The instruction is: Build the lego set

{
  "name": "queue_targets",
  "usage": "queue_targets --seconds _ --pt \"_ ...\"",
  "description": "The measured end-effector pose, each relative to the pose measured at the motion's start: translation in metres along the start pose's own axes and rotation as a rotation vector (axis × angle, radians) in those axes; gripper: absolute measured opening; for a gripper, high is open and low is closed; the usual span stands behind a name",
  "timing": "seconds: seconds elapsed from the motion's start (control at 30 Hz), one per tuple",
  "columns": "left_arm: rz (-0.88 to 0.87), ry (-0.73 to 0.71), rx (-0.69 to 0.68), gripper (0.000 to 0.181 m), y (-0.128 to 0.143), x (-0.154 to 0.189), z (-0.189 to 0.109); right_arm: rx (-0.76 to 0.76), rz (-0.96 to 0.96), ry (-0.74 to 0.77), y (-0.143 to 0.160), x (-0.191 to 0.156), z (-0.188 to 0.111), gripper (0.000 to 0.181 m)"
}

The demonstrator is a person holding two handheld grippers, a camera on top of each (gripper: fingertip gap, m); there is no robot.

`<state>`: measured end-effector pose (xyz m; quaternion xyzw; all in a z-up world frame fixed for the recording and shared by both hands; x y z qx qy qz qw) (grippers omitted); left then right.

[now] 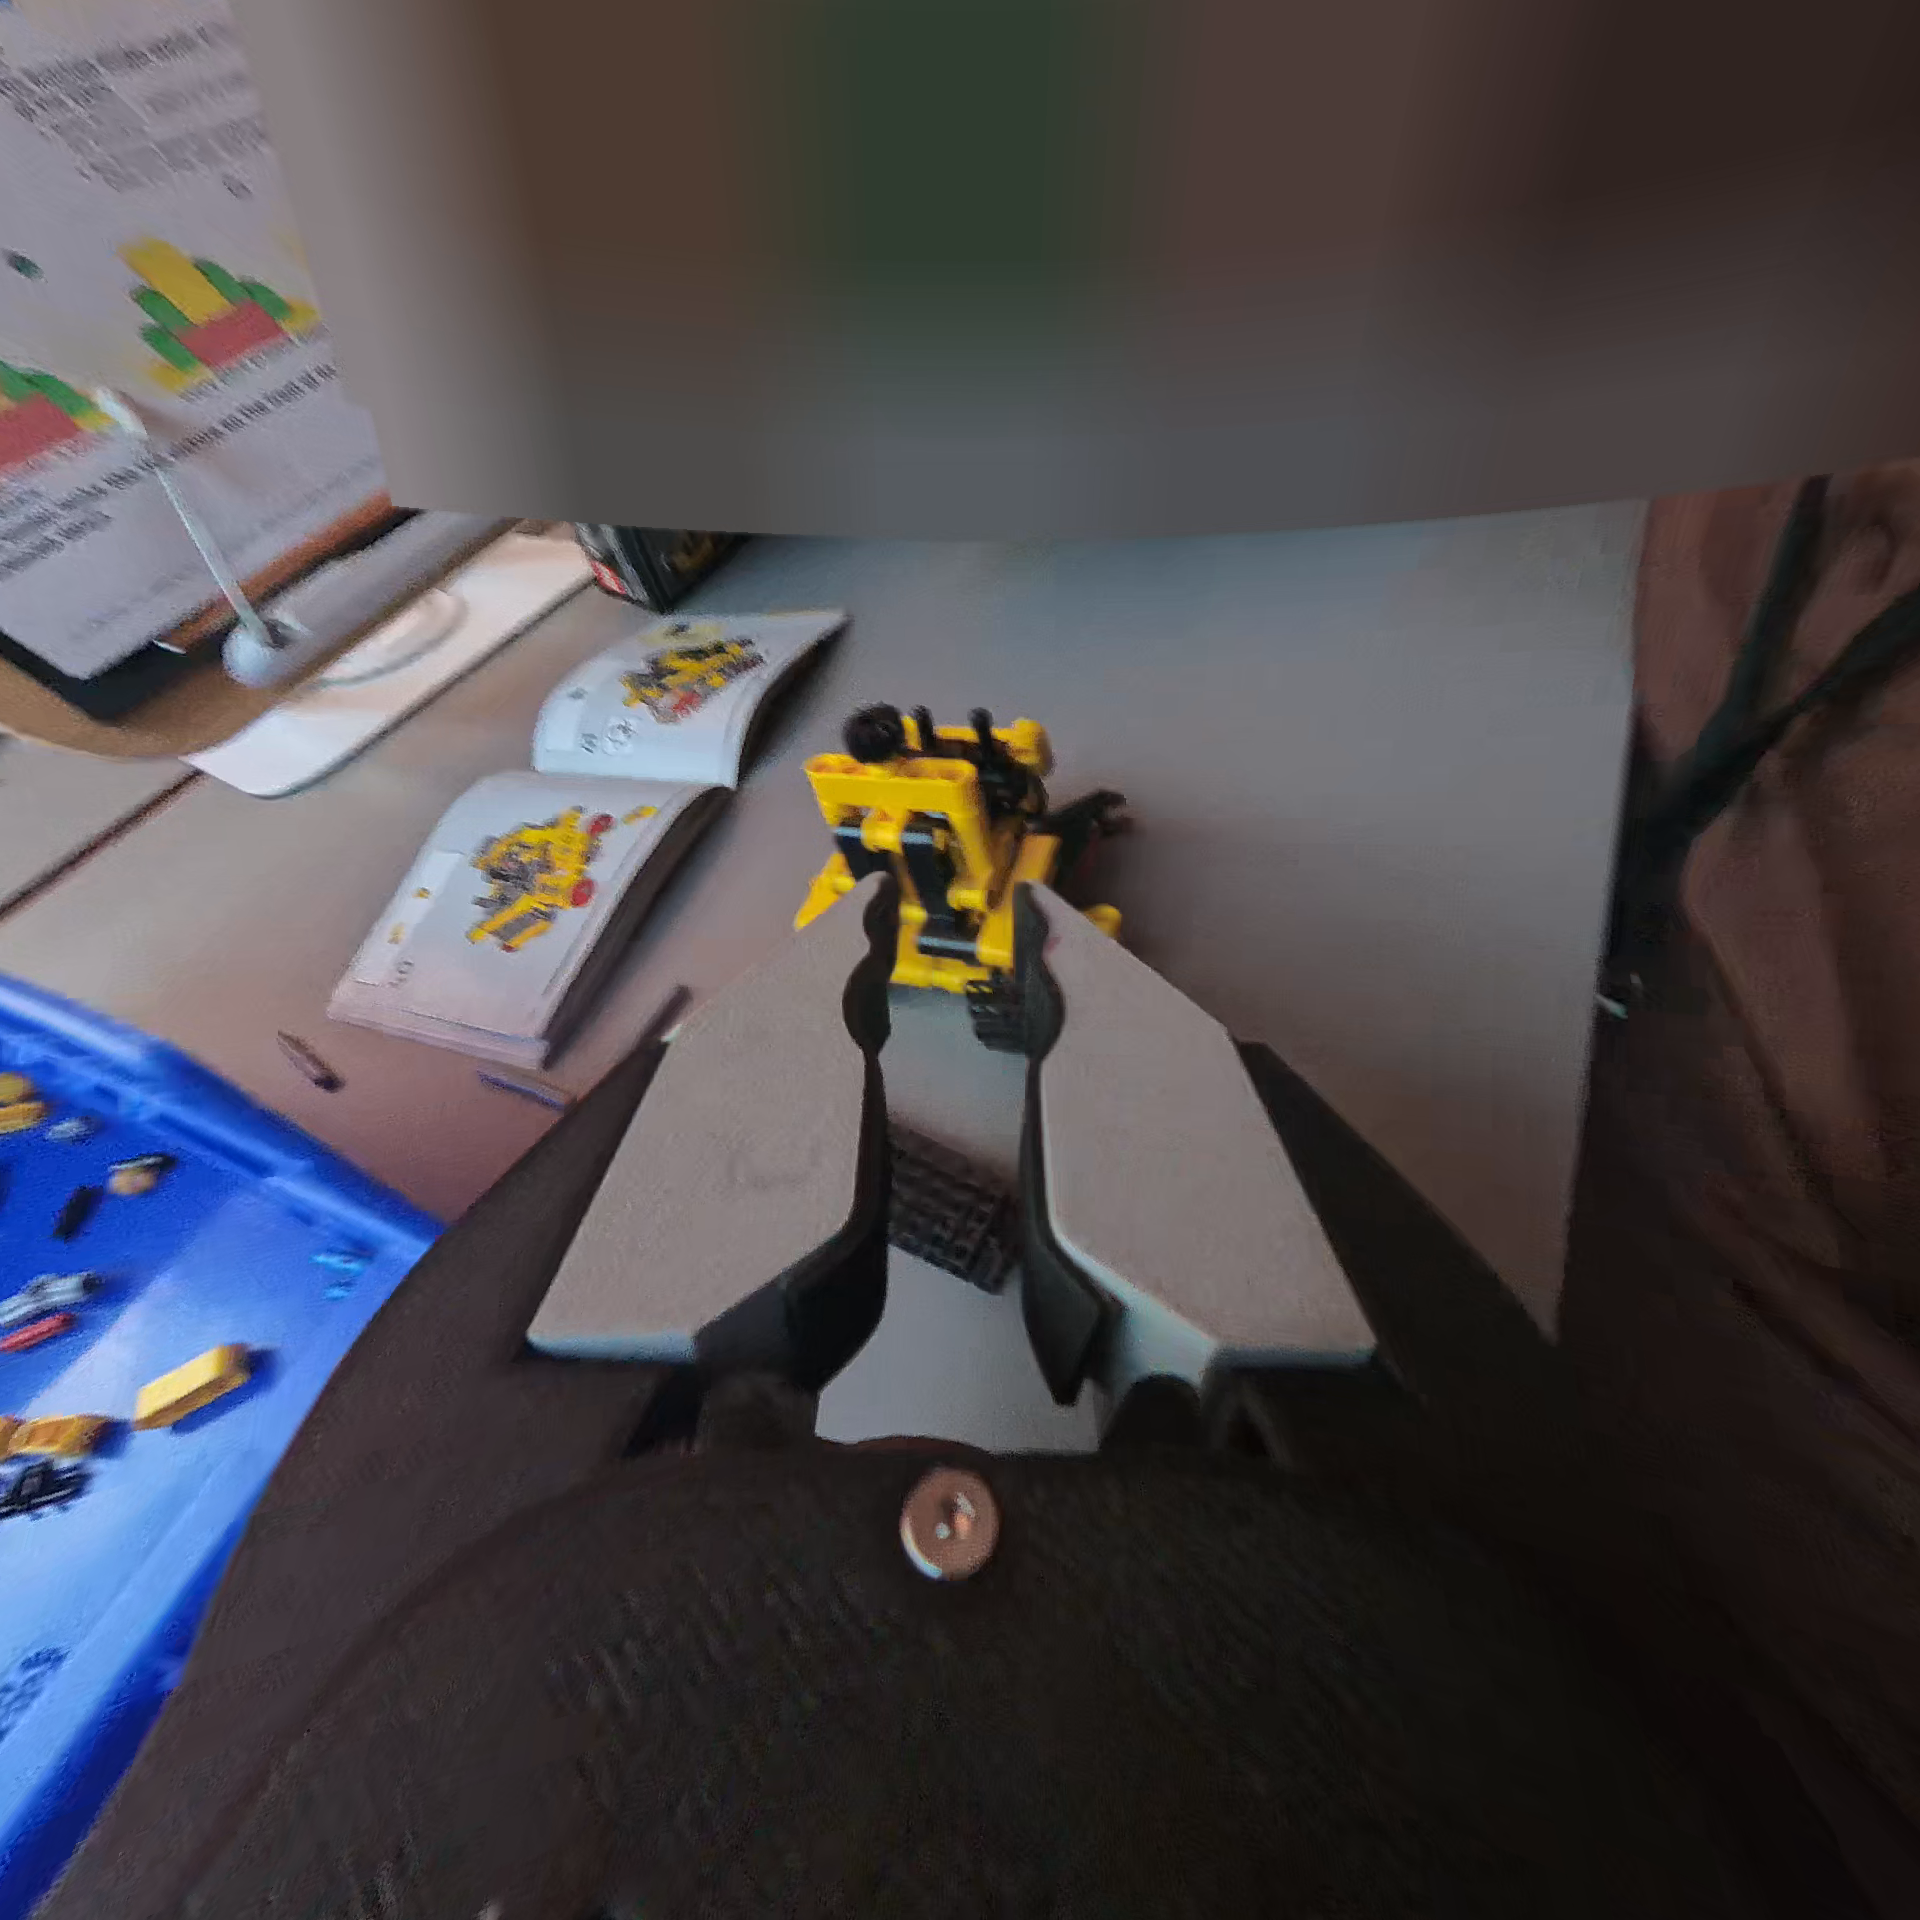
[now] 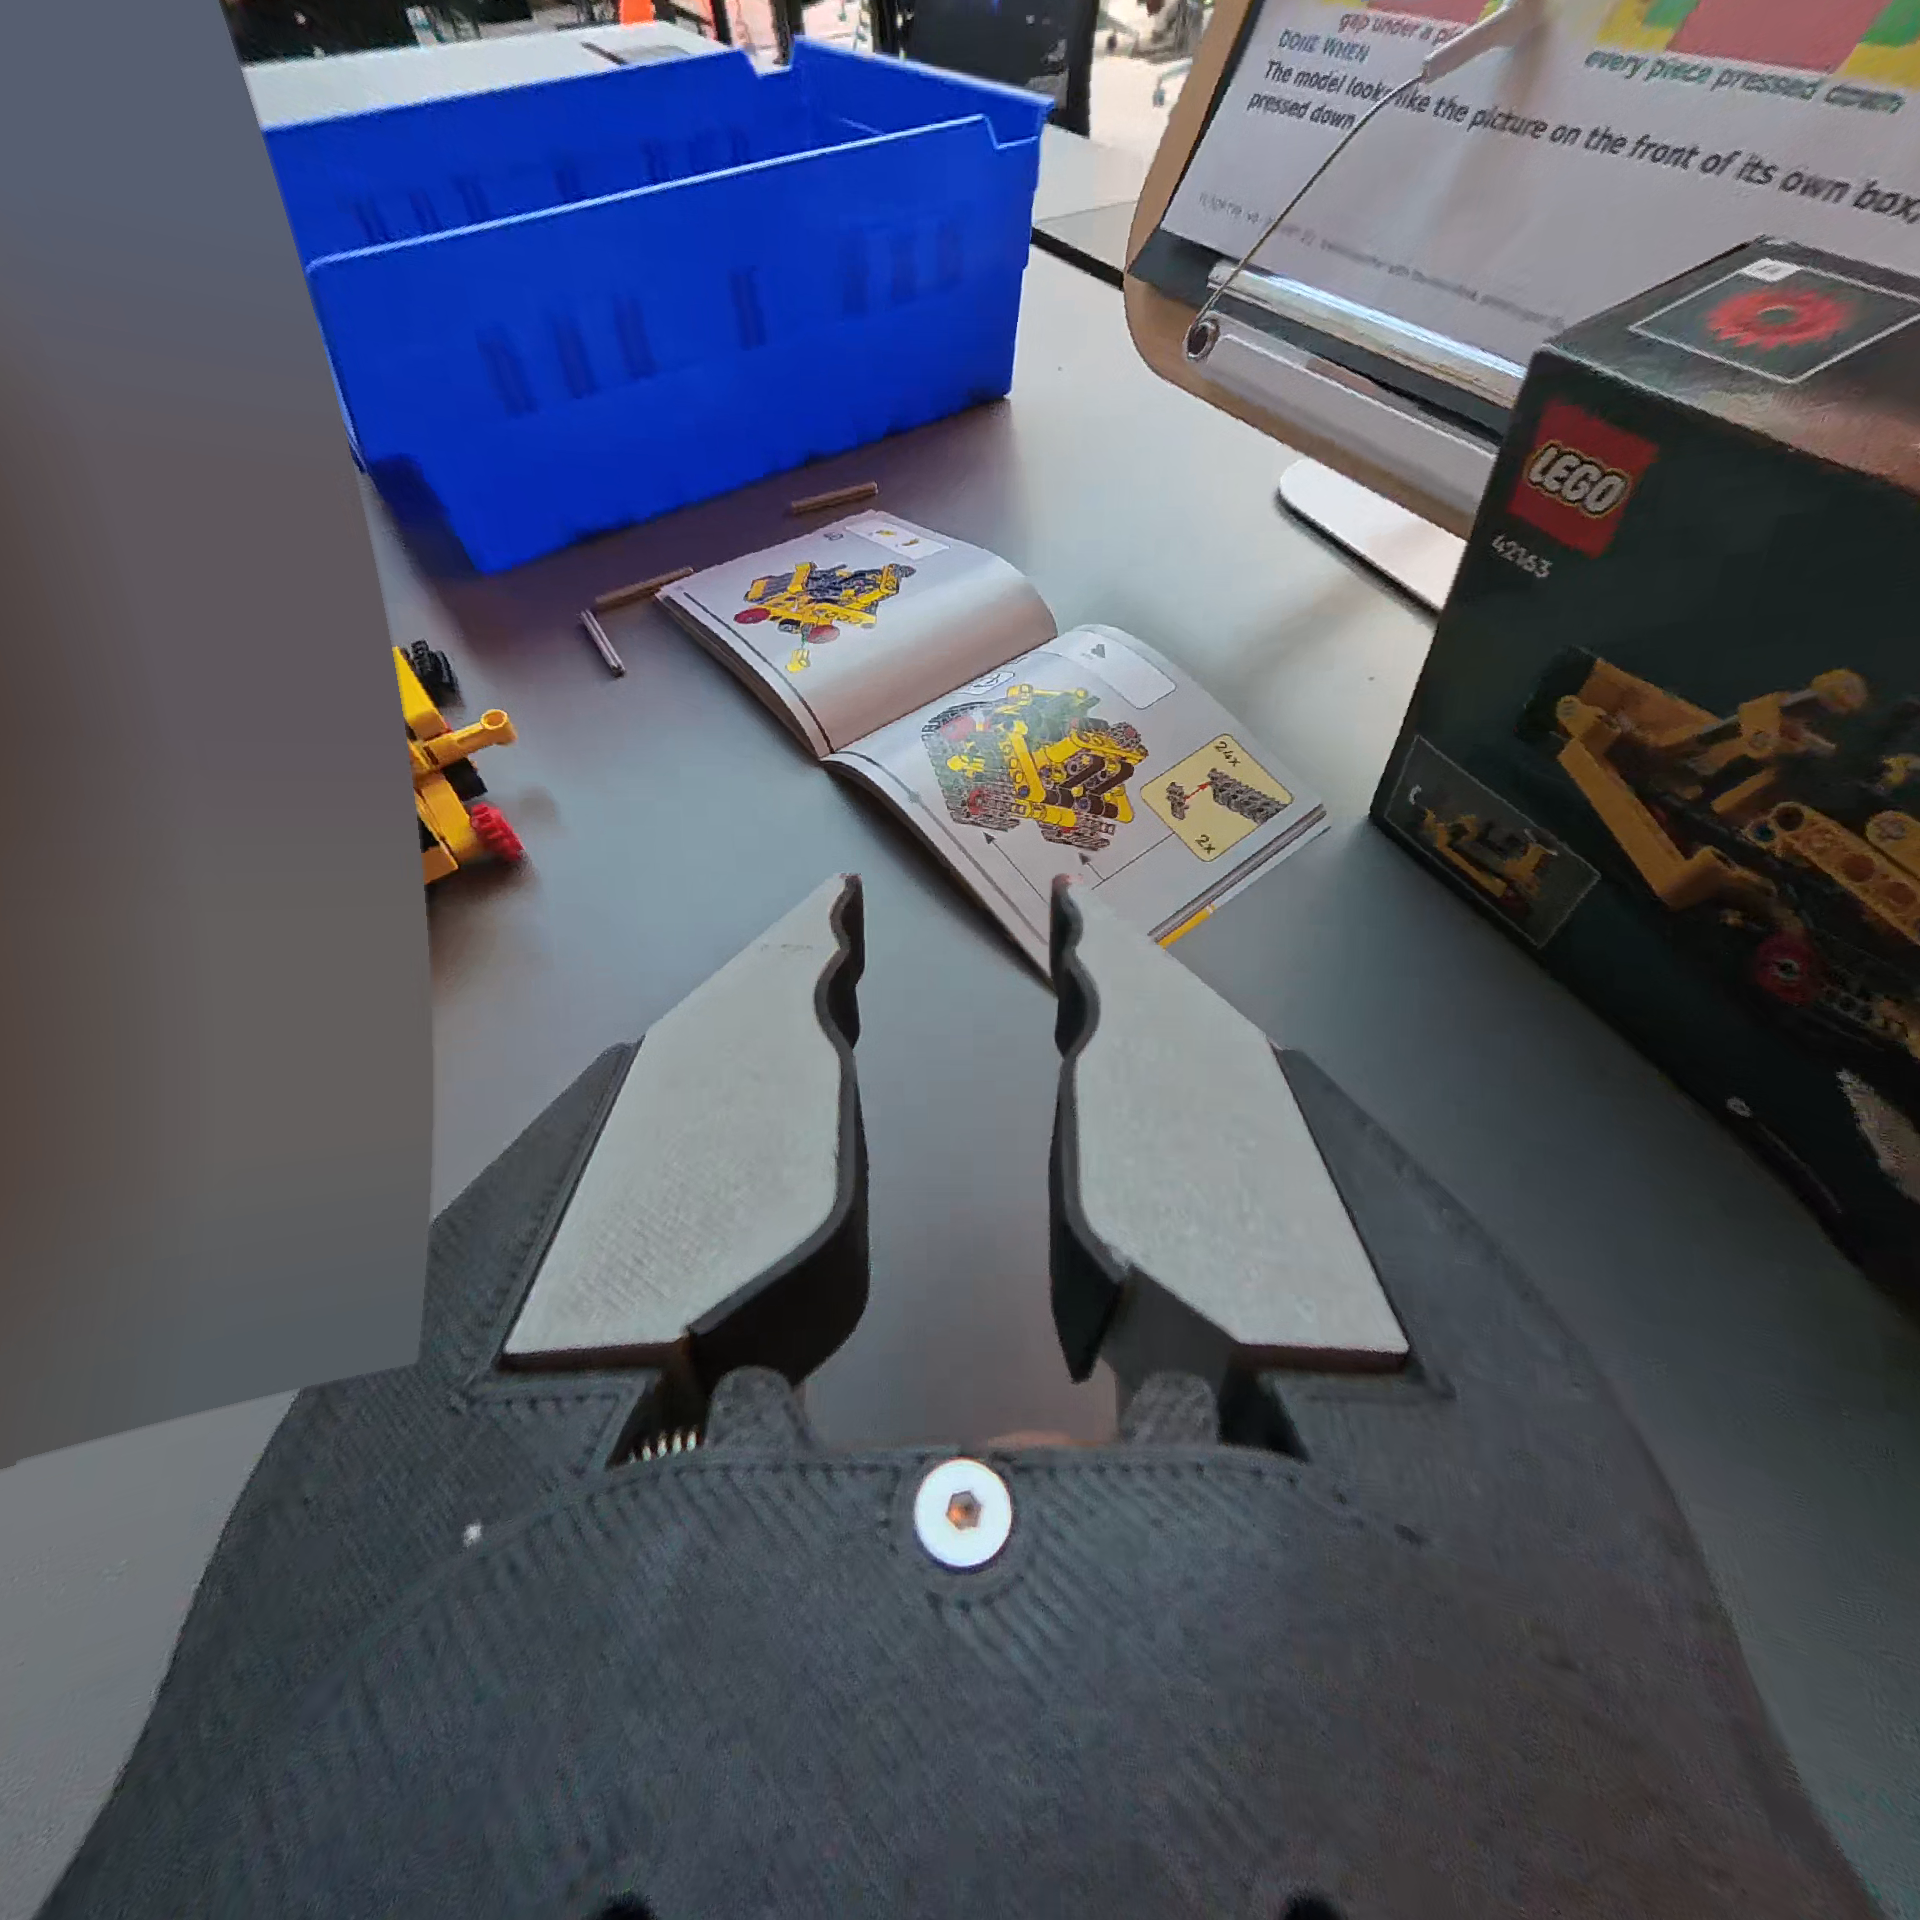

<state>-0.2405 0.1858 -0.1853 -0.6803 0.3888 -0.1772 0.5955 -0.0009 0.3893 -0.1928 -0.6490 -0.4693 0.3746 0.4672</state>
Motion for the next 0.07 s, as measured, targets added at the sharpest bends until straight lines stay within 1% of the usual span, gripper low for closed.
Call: queue_targets --seconds 0.07 --pt "0.034 -0.098 0.098 0.018 -0.0051 -0.0109 -0.0028 0.02 0.022 0.011 -0.0017 0.0071 -0.0006 0.034"
Point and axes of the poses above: each gripper's, where its closed fingertips meet, z out along the fingers, y out of its underside, x = y × z across the jaws, the point moved 7 cm from there along -z, back along the fingers, and after that the axes turned 5 degrees about x, right-handed, at the moved point
